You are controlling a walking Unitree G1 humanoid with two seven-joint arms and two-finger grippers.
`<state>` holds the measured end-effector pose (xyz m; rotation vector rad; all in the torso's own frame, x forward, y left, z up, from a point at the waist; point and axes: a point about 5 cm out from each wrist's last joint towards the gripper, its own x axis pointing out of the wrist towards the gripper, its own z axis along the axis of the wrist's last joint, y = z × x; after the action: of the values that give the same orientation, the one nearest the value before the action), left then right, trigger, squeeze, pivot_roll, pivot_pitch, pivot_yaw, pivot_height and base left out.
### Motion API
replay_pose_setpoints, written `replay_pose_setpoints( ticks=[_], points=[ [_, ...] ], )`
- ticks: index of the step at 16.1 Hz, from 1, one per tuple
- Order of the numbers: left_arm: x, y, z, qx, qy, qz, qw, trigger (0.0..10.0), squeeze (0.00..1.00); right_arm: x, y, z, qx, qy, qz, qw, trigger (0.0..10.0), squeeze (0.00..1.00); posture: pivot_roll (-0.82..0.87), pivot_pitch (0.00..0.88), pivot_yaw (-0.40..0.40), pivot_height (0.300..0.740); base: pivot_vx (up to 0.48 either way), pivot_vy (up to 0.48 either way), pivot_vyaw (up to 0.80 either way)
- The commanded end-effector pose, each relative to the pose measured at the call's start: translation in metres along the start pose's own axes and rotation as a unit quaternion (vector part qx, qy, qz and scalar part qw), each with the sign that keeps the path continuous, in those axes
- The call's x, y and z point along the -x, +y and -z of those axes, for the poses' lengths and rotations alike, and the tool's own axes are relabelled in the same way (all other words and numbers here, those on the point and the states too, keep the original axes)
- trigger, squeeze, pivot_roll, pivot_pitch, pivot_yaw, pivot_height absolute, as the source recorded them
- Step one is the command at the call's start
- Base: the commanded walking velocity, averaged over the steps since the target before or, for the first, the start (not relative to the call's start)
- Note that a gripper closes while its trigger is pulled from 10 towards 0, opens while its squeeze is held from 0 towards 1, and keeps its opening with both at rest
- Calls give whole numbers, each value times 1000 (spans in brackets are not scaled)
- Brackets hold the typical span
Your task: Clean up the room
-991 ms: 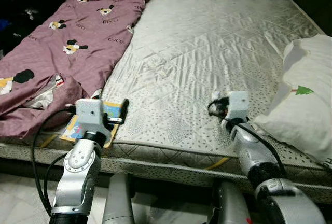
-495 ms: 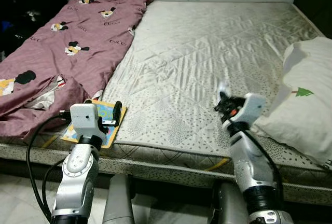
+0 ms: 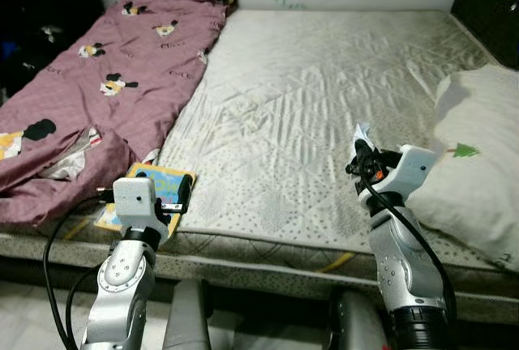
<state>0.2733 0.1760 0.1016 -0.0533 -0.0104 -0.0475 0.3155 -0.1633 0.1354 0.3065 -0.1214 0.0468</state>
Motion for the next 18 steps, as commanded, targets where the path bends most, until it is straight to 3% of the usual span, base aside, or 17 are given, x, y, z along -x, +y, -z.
replay_pose_setpoints(
  ticks=[1,7,9,18],
  points=[
    [1,0,-6,-4,-8,3,1000,10000,0,0,0,-4,5,2,1,1000,10000,0,38,0,46,645,0,0,0],
    [1,0,-6,-9,-7,4,1000,10000,0,3,1,-4,17,8,3,1000,10000,0,39,0,39,720,0,0,0],
    [-1,5,-8,-38,-11,-31,999,10000,0,1,0,-6,28,5,6,1000,10000,0,41,0,40,740,0,0,0],
    [-8,5,-7,2,1,-50,999,10000,0,3,-2,3,47,30,18,998,10000,0,37,0,27,740,0,0,0]
  ],
)
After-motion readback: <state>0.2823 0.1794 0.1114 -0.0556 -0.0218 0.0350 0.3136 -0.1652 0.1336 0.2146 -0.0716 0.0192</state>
